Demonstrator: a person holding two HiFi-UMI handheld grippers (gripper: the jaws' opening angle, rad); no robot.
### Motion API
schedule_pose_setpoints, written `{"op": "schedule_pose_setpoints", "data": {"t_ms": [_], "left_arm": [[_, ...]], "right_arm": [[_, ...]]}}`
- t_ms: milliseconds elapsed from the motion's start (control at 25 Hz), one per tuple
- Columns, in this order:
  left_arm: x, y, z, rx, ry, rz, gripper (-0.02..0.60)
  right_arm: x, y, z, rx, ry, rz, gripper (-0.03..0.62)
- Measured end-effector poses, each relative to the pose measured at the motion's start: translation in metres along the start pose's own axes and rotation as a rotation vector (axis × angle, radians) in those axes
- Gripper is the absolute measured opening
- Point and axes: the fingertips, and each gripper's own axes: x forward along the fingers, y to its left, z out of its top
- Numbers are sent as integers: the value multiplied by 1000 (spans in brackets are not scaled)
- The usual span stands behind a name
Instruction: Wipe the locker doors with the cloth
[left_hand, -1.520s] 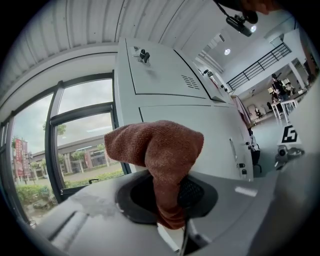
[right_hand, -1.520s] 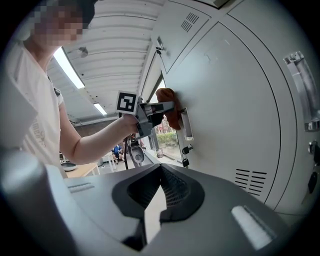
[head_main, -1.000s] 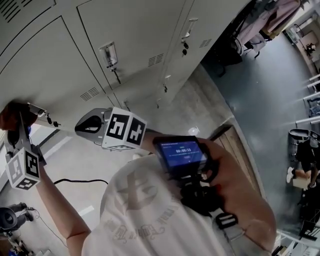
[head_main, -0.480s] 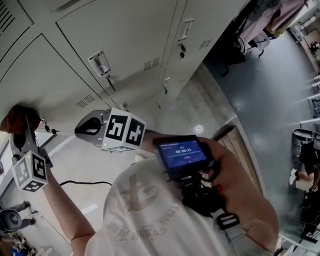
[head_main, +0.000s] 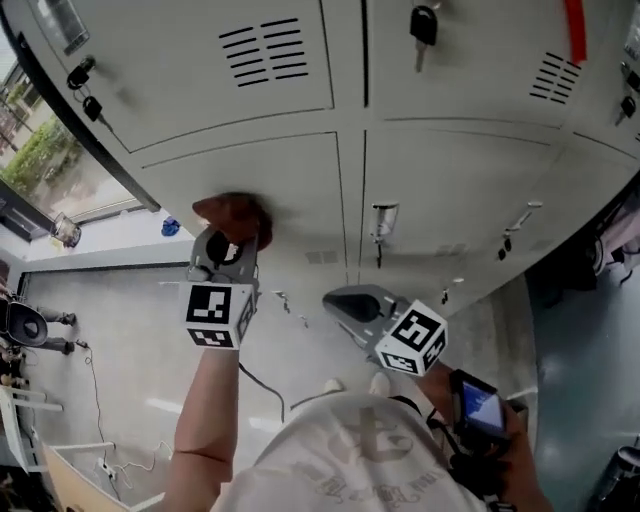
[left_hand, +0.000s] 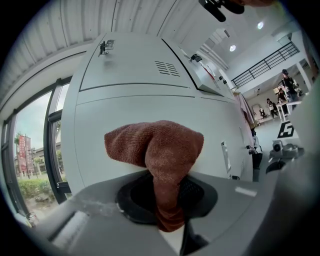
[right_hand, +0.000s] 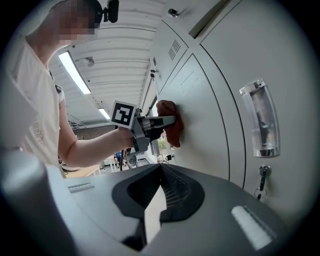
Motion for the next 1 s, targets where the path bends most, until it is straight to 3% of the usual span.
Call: {"op": "schedule_pose_setpoints", "data": {"t_ms": [360,640,1000], "left_arm": [[27,-64,23,7,-35,-84,80],[51,-119,28,10,-34,-168,80],[70,-164,1,-51,5,-229,80]], "right_arm": [[-24,-5,-2,18,8,26,8],[-47,-23,-2,5,7,-3,8],[-65,-32,-1,11,1,-21,8]]}}
